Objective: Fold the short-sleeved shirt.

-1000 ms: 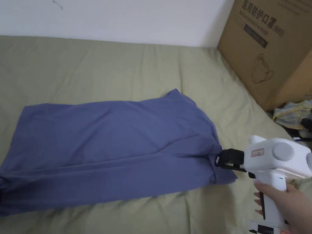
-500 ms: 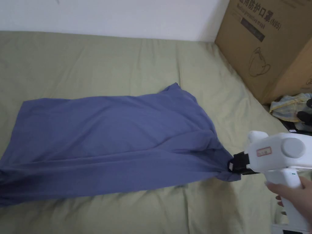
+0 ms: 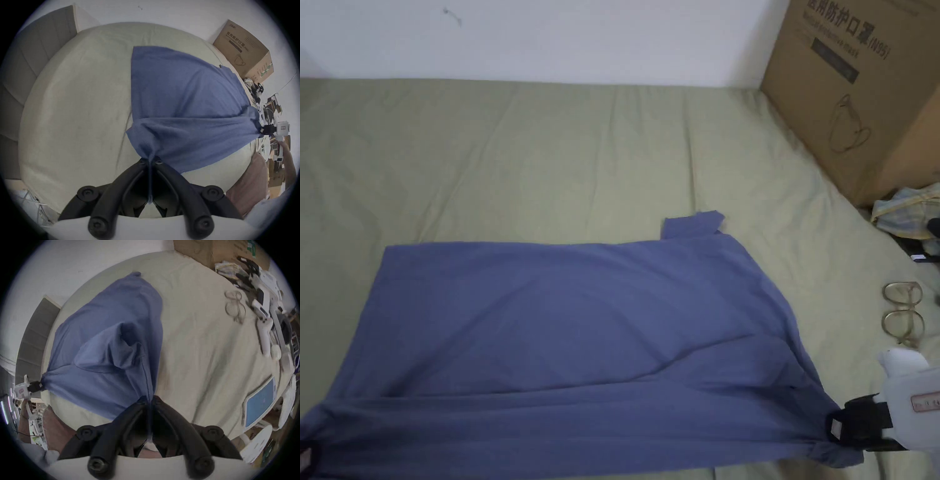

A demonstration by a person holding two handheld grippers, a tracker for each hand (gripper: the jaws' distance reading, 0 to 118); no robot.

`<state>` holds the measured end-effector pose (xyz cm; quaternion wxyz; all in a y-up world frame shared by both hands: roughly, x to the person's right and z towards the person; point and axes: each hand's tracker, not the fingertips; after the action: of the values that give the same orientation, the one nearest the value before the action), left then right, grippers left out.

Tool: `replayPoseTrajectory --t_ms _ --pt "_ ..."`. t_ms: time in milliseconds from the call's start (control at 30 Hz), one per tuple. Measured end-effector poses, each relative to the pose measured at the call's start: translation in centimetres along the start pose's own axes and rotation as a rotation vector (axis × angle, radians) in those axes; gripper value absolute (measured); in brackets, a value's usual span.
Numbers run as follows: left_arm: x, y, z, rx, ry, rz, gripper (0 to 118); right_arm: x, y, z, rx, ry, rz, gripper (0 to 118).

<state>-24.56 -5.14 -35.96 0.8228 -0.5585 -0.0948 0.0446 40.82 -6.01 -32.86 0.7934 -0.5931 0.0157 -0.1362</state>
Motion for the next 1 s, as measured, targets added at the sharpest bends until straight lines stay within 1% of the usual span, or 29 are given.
replayPoseTrajectory --t_ms 33,67,100,133,167,200,233,267,300,333,367,400,467,500,533,567,600,633,700,767,833,867,933,1000 --pt "-0.2 -0.4 -0.7 0.000 0.003 0.011 3 0.0 -0.5 -0.4 0.016 -0.004 -0.011 5" --pt "-0.4 -0.5 -1.1 0.003 -0.001 0.032 7 0.9 -0.3 -1.1 0.028 -0.020 -0.013 10" --pt "-0.6 -0.5 -1.3 0.014 0.009 0.056 16 0.8 -0.4 -1.4 0.030 -0.056 -0.006 22" --pt "-0.5 -0.5 -1.3 0.023 0.037 0.059 42 0.6 -0.4 -1.6 0.033 -0.124 0.014 50" --pt "-0.5 -0.3 -1.4 0.038 0.068 0.045 74 0.3 -0.4 -1.5 0.047 -0.203 0.027 77" --pt "-0.4 -0.3 -1.3 0.039 0.081 0.032 101 -0.2 -0.4 -1.2 0.059 -0.253 0.040 95" --pt "-0.1 -0.3 -0.9 0.043 0.078 0.020 118 -0.5 -0.3 -0.7 0.079 -0.267 0.037 99" --pt "0.1 -0.2 -0.4 0.051 0.076 0.010 116 -0.9 0.0 0.1 0.117 -0.251 0.019 99" --pt "0.5 0.1 0.5 0.116 0.058 -0.009 114 -1.4 0.3 0.9 0.156 -0.230 0.000 99" --pt "1.0 0.4 1.1 0.113 0.067 -0.015 114 -2.2 0.7 1.8 0.197 -0.210 -0.019 99" --pt "1.6 0.8 1.7 0.126 0.073 -0.024 114 -3.2 1.1 2.7 0.240 -0.197 -0.022 99" --pt "2.2 1.2 2.2 0.151 0.069 -0.032 114 -4.1 1.5 3.2 0.266 -0.190 -0.015 99" --pt "3.7 2.3 3.2 0.209 0.077 -0.050 114 -6.6 2.6 4.3 0.311 -0.181 0.025 99" --pt "4.3 2.9 3.6 0.218 0.080 -0.051 111 -7.8 3.0 4.6 0.320 -0.167 0.040 98" --pt "5.0 3.5 4.0 0.233 0.075 -0.057 94 -9.1 3.6 4.9 0.332 -0.138 0.065 92" --pt "5.6 4.2 4.4 0.261 0.062 -0.074 64 -10.4 4.1 5.0 0.354 -0.105 0.091 75" --pt "6.1 4.8 4.6 0.288 0.053 -0.088 23 -11.4 4.4 5.1 0.370 -0.082 0.114 42" --pt "6.6 5.6 4.6 0.310 0.053 -0.097 0 -12.6 4.9 5.1 0.387 -0.064 0.141 1" --pt "7.1 7.1 3.9 0.321 0.057 -0.125 0 -14.3 6.1 4.5 0.404 -0.064 0.161 1" --pt "6.8 9.5 2.3 0.294 0.042 -0.139 0 -15.7 7.7 3.8 0.414 -0.010 0.188 1" --pt "5.6 12.8 0.5 0.283 0.072 -0.136 0 -16.5 9.2 3.0 0.403 -0.015 0.204 1" --pt "4.8 14.5 -0.4 0.273 0.068 -0.123 0 -16.8 9.6 2.6 0.400 -0.015 0.217 1" --pt "2.5 18.3 -3.3 0.232 0.041 -0.048 0 -17.0 10.7 1.8 0.391 -0.018 0.240 1" --pt "0.4 22.2 -6.3 0.148 0.024 -0.025 0 -16.8 11.3 1.0 0.375 -0.030 0.254 1"
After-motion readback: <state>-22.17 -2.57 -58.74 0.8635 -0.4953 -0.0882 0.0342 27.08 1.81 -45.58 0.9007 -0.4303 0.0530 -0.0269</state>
